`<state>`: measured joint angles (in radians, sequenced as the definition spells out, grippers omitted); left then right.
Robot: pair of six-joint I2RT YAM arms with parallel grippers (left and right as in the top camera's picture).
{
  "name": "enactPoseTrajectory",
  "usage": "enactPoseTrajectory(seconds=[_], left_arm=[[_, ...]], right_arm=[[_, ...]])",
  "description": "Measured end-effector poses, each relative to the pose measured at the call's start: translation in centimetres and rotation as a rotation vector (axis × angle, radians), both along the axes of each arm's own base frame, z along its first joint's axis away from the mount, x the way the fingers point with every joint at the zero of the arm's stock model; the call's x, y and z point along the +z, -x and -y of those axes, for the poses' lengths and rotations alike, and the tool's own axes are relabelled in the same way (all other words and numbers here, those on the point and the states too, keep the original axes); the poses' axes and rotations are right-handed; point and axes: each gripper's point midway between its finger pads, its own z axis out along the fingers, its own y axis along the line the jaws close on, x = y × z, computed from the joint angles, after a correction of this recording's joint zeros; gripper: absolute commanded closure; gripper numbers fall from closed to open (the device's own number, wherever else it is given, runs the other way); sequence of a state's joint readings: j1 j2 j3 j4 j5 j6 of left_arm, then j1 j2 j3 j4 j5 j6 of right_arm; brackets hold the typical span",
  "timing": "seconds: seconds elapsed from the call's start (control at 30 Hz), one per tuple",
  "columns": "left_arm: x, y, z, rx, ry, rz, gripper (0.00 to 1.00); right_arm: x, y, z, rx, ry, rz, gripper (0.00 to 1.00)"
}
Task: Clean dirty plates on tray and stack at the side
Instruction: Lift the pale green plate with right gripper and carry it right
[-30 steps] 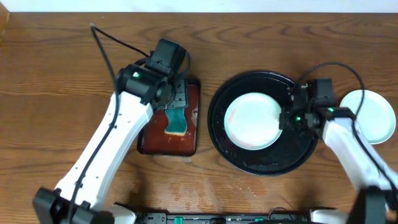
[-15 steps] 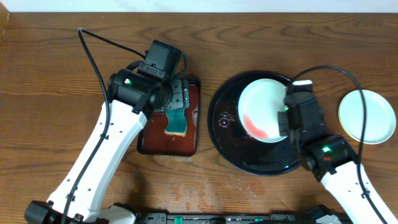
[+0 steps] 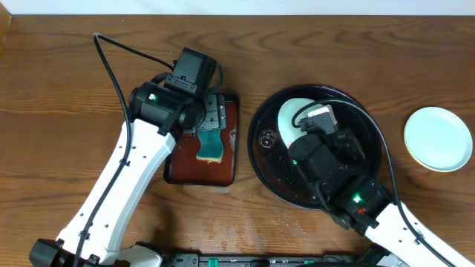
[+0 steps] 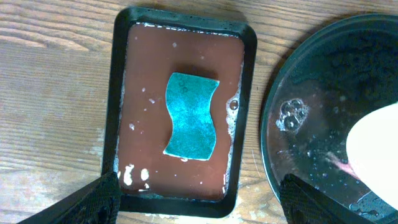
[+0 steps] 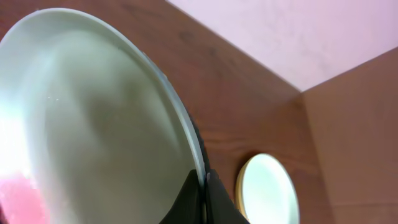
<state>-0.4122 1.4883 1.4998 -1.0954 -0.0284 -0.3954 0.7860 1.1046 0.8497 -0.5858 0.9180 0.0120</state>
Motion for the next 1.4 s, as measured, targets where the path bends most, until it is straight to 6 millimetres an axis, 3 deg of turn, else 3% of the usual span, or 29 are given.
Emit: enactPoseTrajectory(seconds=[0.3, 0.6, 1.4], left_arm=[[0.0, 0.0, 0.0, 0.0, 0.0, 0.0, 0.18], [0.0, 0.0, 0.0, 0.0, 0.0, 0.0, 0.18], [0.0, 0.0, 0.0, 0.0, 0.0, 0.0, 0.18]], right_arm=[[2.5, 0.2, -0.8, 0.005, 0.102, 0.106, 0.99], [3.1, 0.9, -2.4, 0.089, 0.215, 0.107, 0.99], [4.4, 0.8, -1.6, 0.033, 0.243, 0.16, 0.99]])
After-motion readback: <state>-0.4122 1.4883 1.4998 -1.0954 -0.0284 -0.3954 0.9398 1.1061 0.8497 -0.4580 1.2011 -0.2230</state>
